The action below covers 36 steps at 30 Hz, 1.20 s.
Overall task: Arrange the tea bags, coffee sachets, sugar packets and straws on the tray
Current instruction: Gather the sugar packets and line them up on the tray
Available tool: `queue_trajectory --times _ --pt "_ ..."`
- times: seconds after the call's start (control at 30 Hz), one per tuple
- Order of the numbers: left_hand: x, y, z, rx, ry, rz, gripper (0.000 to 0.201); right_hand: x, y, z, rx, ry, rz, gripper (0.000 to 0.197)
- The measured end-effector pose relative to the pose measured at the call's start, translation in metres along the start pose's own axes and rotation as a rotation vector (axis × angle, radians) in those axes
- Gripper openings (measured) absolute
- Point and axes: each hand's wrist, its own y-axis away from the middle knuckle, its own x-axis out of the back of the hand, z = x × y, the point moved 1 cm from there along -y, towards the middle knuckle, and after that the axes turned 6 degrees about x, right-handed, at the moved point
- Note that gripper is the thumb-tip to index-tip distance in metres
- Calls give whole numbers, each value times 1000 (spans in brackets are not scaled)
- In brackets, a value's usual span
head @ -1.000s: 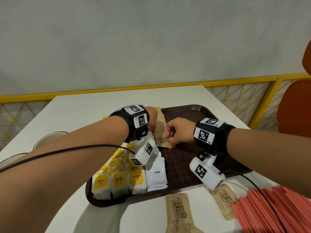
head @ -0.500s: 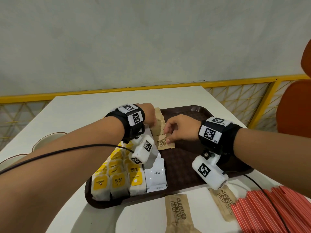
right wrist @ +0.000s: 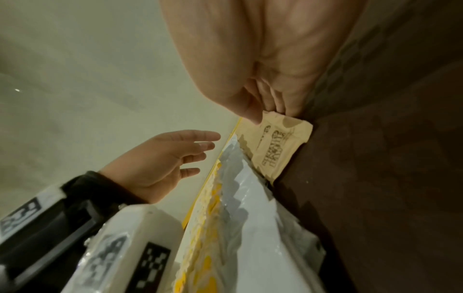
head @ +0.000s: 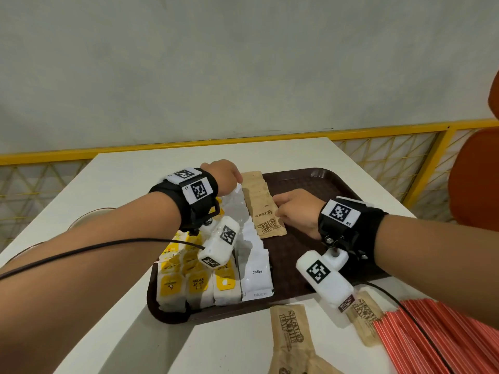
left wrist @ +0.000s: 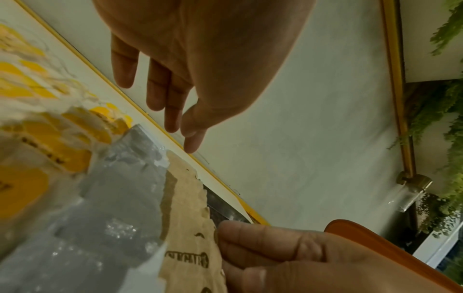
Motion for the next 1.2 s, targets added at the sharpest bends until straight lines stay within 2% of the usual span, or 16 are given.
queue_trajectory --times 0.23,0.3,0.4,0.57,0.73,1.2 --pt "1 8 4 -3 -18 -5 45 1 1 4 -21 -94 75 48" --pt "0 8 4 -7 -5 -20 40 6 4 5 -19 -83 135 47" --pt "-4 8 5 -25 -6 -27 25 9 9 5 -20 -34 127 30" --pt "-12 12 14 -115 -86 -53 14 7 11 4 -37 -35 83 35" --pt "-19 12 22 -140 -123 -95 16 12 5 5 -24 -98 101 36" --pt "-10 18 16 -98 -44 -20 27 9 -4 6 -23 -130 76 32"
